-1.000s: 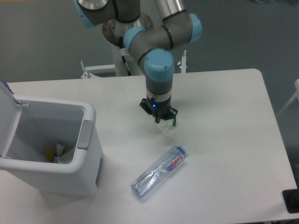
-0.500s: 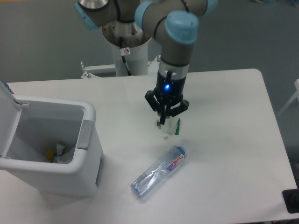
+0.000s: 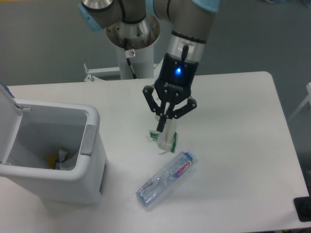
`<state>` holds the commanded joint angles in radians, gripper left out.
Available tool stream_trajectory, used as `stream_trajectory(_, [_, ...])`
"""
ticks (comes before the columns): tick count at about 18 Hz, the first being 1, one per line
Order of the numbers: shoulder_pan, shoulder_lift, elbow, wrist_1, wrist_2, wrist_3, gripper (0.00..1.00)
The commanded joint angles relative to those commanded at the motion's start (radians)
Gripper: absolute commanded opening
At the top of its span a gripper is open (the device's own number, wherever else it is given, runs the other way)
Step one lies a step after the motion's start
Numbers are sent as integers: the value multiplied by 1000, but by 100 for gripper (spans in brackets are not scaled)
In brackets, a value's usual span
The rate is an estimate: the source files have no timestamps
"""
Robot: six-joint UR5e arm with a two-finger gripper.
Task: Place the trash in the trash can
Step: 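Carry the paper over the white bin and open the gripper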
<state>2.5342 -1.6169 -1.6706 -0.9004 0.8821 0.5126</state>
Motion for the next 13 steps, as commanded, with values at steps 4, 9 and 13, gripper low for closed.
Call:
stream_trajectory(4, [-74,9,31,3,-28,-110,0])
stream_trajectory(9, [-153,14,66,3,-77,-210,0])
stream_trajectory(13, [-215,22,54,12,-83,-209,0])
